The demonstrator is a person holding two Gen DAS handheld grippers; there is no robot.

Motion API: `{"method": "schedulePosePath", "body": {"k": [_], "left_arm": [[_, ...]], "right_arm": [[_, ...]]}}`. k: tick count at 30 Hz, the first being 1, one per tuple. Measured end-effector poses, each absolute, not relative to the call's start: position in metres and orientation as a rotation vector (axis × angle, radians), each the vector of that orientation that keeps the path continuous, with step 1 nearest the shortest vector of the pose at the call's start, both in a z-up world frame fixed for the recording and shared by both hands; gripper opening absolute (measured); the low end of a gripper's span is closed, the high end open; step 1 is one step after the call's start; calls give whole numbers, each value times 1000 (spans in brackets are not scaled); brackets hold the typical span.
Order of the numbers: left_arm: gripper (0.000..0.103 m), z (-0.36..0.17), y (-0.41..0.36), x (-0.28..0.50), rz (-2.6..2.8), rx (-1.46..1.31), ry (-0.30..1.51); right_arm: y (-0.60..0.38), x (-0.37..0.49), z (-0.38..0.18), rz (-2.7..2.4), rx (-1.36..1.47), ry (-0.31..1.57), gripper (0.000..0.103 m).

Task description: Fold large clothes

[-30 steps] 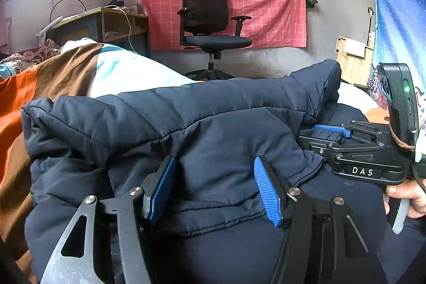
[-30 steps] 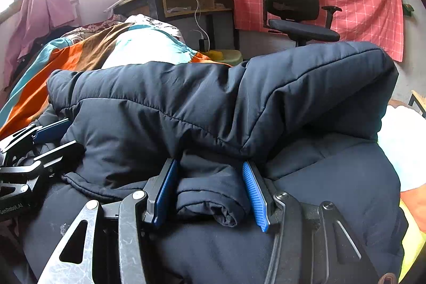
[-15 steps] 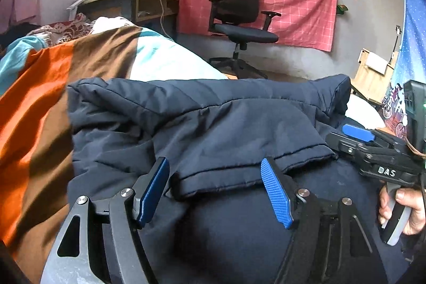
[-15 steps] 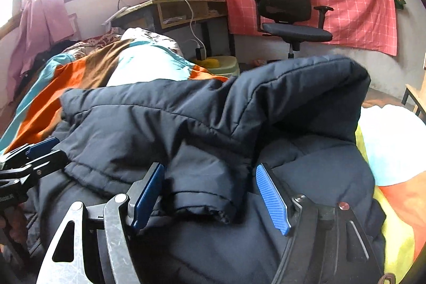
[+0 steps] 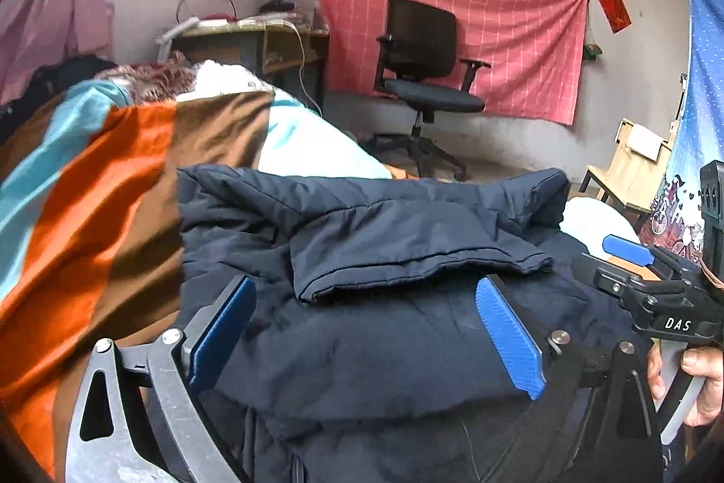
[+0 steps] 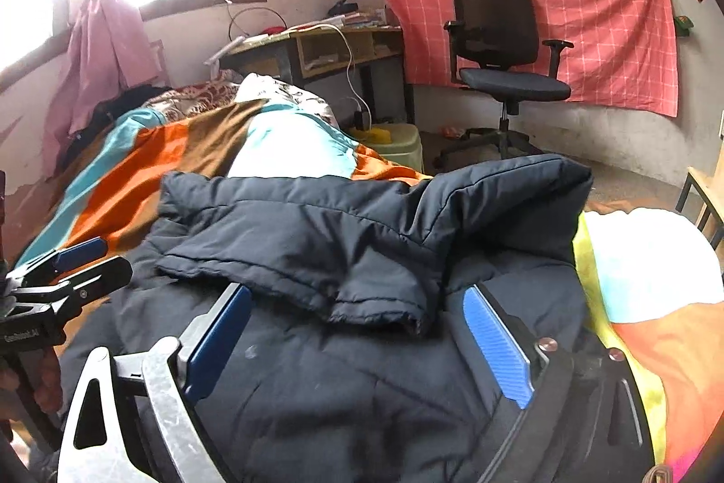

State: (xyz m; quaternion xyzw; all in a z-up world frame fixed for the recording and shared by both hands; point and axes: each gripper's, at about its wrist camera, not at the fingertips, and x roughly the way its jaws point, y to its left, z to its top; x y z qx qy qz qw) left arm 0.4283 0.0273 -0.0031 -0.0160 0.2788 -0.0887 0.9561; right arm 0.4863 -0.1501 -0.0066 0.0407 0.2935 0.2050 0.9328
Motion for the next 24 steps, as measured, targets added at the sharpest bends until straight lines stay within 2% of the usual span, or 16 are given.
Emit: {"method": "schedulePosePath", "body": {"k": [12, 24], "left_arm": [[98, 19, 18, 353, -175, -8, 468], [98, 26, 6, 285, -178, 8, 434]], "right_arm": [[-171, 401, 22, 417, 89, 536, 102], [-190, 324, 32, 432, 80, 500, 103]]}}
